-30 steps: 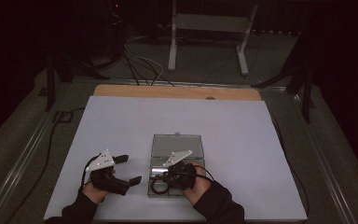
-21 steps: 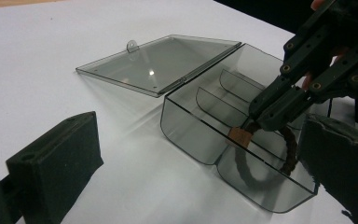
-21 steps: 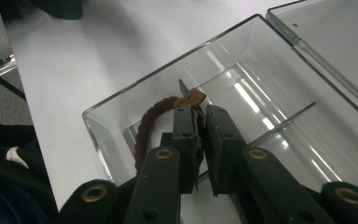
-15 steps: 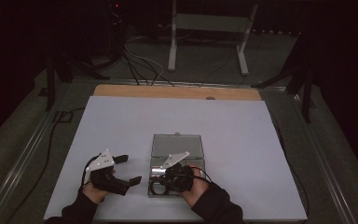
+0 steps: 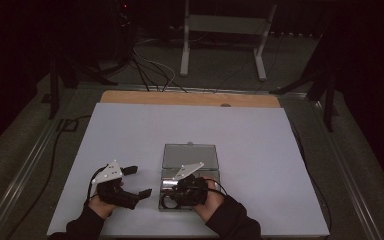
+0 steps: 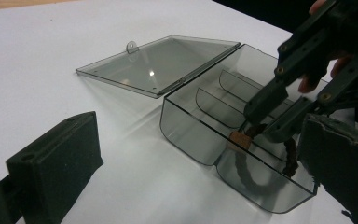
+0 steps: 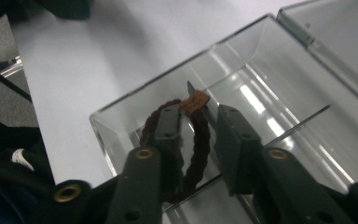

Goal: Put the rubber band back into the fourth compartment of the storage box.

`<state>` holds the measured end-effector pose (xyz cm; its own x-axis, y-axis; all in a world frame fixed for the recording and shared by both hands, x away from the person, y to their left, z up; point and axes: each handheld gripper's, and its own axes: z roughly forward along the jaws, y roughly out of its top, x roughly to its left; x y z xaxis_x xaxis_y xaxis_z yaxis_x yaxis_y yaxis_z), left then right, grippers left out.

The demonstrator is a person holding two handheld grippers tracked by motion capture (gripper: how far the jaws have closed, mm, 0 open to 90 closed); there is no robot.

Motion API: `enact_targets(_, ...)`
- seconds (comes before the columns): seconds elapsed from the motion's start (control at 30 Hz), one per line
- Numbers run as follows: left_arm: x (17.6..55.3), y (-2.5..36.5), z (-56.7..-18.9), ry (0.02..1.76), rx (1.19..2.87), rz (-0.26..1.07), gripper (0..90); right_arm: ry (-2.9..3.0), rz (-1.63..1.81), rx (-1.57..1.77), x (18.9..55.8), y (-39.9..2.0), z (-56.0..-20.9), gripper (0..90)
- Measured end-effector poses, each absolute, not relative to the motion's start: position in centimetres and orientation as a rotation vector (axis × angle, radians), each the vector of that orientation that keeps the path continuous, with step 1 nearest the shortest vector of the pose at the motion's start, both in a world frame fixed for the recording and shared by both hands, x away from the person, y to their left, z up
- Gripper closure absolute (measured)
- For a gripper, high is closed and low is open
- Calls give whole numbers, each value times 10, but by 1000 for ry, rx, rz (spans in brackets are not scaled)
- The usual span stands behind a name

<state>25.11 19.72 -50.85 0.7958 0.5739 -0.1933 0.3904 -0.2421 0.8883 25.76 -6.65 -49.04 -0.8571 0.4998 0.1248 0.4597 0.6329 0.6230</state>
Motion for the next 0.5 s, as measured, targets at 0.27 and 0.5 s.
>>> enact_targets(0.27,250,198,-504,722,1852,204,7,2690,1149,848,261,-79,-475,481)
enact_targets(0.5,249,195,-499,692,1840,204,7,2613,1238,910,267,-97,-463,370)
